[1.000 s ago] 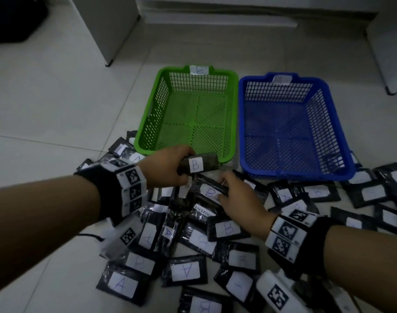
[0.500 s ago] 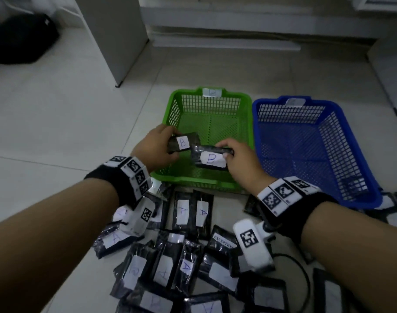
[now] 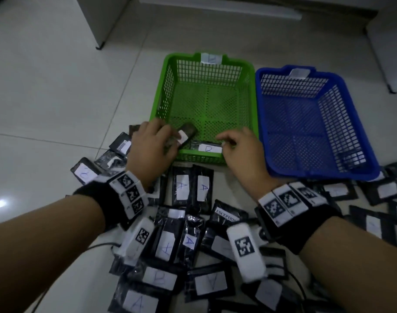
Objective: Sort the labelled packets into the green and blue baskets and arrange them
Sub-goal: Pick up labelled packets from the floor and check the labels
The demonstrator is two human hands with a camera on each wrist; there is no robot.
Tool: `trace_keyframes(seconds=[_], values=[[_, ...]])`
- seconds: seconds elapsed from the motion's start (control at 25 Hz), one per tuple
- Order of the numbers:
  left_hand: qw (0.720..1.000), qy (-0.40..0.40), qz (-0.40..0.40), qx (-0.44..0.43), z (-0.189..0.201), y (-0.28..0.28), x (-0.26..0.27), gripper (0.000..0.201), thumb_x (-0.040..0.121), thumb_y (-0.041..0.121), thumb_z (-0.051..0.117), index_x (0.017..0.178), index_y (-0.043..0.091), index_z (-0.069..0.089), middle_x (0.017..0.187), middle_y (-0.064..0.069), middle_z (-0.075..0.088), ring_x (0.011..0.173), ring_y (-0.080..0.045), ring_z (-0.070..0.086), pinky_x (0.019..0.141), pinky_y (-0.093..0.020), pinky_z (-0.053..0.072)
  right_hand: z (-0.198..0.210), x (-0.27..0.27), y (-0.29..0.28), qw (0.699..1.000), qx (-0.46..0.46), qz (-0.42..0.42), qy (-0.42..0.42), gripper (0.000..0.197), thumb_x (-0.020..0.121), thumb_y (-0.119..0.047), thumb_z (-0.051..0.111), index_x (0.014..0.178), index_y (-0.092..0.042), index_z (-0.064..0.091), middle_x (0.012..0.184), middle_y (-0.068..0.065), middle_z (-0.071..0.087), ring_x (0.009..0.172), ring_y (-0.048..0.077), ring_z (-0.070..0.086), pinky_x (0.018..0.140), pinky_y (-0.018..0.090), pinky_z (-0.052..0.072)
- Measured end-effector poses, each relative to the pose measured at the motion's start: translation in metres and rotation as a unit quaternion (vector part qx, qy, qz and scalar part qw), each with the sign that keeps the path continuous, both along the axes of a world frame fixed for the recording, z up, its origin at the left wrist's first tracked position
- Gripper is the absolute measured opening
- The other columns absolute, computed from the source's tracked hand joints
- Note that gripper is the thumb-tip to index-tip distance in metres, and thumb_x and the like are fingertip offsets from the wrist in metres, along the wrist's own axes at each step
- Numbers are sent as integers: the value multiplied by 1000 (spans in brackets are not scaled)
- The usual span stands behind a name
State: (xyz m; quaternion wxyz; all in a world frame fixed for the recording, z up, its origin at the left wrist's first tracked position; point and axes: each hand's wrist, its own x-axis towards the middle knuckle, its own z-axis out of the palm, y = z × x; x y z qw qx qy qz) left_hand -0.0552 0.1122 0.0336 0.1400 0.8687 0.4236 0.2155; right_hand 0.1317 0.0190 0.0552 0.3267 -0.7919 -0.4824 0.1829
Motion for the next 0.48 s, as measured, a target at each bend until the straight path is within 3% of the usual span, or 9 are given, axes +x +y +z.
trace_keyframes(seconds=[0.08, 0.12, 0.2, 0.32, 0.4, 0.48], values=[[996, -30, -19, -86, -1, -36, -16, 10, 85, 26, 63, 91, 21, 57, 91, 8, 53, 83, -12, 51, 68, -24, 42, 1, -25, -25, 996, 51, -53, 52, 17, 85, -4, 58, 93, -15, 68, 91, -1, 62, 80, 9, 57, 67, 15, 43], [990, -12, -21, -140, -6, -49, -22, 10, 86, 28, 62, 91, 22, 56, 88, 8, 55, 79, -12, 54, 65, -25, 45, -5, -36, -35, 994, 34, -65, 77, 13, 84, -5, 59, 91, -13, 67, 87, 0, 63, 78, 10, 58, 67, 18, 43], [977, 57, -10, -206, -22, -61, -27, 20, 86, 34, 62, 100, 23, 55, 94, 3, 58, 84, -17, 59, 71, -31, 50, -25, -49, -45, 991, -77, -70, 82, 14, 85, -19, 63, 98, -14, 65, 92, 2, 65, 90, 18, 61, 73, 25, 47], [959, 117, 27, -256, -36, -63, -18, 51, 83, 35, 66, 125, 15, 46, 121, -8, 51, 105, -26, 55, 86, -33, 44, -44, -56, -48, 960, -274, -51, -13, 58, 77, -55, 65, 119, -17, 52, 114, 5, 62, 117, 31, 46, 93, 38, 41], [956, 95, 44, -275, -41, -66, -8, 64, 80, 31, 71, 131, 11, 38, 126, -13, 51, 109, -29, 54, 84, -31, 42, -46, -61, -47, 950, -306, -59, -15, 72, 72, -60, 68, 123, -15, 45, 121, 8, 59, 120, 32, 41, 96, 41, 35], [946, 55, 82, -308, -43, -67, -2, 70, 76, 27, 75, 132, 10, 37, 120, -12, 57, 107, -28, 57, 82, -29, 42, -51, -60, -43, 944, -322, -72, 10, 76, 67, -61, 71, 121, -14, 47, 122, 9, 58, 120, 34, 42, 95, 42, 35]])
